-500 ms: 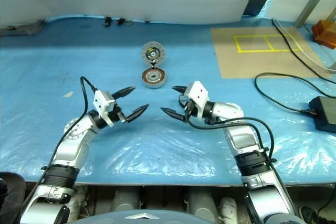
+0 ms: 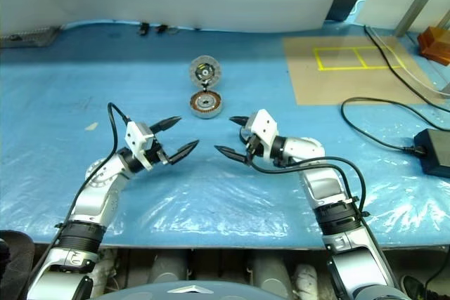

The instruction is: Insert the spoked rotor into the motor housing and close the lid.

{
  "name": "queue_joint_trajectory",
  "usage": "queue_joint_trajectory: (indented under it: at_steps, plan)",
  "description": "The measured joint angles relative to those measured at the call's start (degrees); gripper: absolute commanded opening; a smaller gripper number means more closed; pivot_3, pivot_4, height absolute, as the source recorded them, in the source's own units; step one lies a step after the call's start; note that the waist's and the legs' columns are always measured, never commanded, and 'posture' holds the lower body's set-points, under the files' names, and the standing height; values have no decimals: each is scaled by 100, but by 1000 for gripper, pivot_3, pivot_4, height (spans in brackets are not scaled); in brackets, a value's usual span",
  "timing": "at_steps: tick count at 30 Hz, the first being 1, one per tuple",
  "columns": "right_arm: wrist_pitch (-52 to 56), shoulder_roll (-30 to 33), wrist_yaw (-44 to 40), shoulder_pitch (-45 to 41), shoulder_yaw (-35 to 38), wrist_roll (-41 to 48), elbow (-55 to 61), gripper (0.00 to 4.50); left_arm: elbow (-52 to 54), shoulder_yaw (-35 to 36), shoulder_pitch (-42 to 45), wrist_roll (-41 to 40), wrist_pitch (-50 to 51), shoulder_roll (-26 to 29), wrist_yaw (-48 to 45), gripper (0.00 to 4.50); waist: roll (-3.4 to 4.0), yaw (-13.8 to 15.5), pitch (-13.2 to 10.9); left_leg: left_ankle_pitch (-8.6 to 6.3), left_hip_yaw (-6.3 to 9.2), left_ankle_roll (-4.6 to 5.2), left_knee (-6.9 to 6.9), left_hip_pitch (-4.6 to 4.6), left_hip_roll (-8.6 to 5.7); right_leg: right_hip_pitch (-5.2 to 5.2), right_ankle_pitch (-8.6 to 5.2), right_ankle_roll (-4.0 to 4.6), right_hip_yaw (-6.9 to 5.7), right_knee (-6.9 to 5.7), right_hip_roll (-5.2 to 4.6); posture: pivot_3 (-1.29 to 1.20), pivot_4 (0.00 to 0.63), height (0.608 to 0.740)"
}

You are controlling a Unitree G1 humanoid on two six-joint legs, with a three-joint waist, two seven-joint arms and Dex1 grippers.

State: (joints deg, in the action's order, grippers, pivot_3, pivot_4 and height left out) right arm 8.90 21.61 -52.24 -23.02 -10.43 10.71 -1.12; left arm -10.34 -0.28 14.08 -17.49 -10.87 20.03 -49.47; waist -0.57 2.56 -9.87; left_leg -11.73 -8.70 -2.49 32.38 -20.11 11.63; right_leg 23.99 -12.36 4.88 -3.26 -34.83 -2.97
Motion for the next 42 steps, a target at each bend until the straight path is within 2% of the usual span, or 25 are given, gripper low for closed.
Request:
queue_joint_trajectory:
  at_steps: [4, 7, 11, 17, 20, 24, 30, 42]
  plan:
    - [713, -264, 263, -334, 19, 92, -89, 4463, 43, 2, -83, 11, -3, 17, 37, 4500, 0, -34, 0, 1, 3, -2, -1, -1, 2, 0, 2, 3, 1, -3, 1, 0, 150, 740]
    - [1384, -516, 521, -927, 72, 140, -369, 4463, 230, 28, -269, 33, -4, 34, 161, 4500, 1, -32, -1, 9, 2, -18, 0, 3, 2, 1, 3, 5, 0, -3, 1, 0, 150, 740]
    - [1681, -755, 513, -1751, 66, 188, -934, 4463, 574, 100, -665, 83, -5, 43, 408, 4500, 1, -21, -1, 12, 0, -23, -2, 2, 2, 10, 3, 6, 0, -1, 0, 0, 150, 740]
    - [1783, -1237, 708, -3277, -123, -193, -2797, 4463, 1304, 241, -1440, 174, 2, -40, 994, 4500, 5, -32, -3, 11, -5, -26, -4, 0, 5, 17, 2, 9, 0, -3, 2, 0, 150, 740]
    - [1491, -1597, 878, -4066, -245, -534, -4265, 4463, 1753, 291, -1971, 319, -1, -171, 1388, 4500, 9, -39, -6, 10, -8, -26, -3, -4, 7, 21, 2, 9, 0, -1, -1, 0, 150, 740]
    - [981, -1861, 1150, -4642, -263, -901, -5591, 4463, 2125, 304, -2450, 472, 1, -272, 1753, 4500, 16, -15, -11, 9, -13, -26, -5, -5, 11, 23, -1, 13, -2, -2, 1, 0, 150, 740]
    - [558, -1965, 1195, -4902, -295, -1337, -6617, 4463, 2478, 303, -2820, 569, 1, -335, 2057, 4500, 35, -18, -22, 5, -14, -18, 1, -4, 13, 23, 0, 14, -2, -9, 1, 0, 150, 740]
    - [101, -2091, 1458, -4928, -250, -1770, -7203, 4463, 2475, 267, -2635, 611, 31, -319, 2150, 4500, 46, -18, -29, -3, -21, -4, 17, -1, 16, 29, -3, 20, -1, -35, 1, 0, 150, 740]
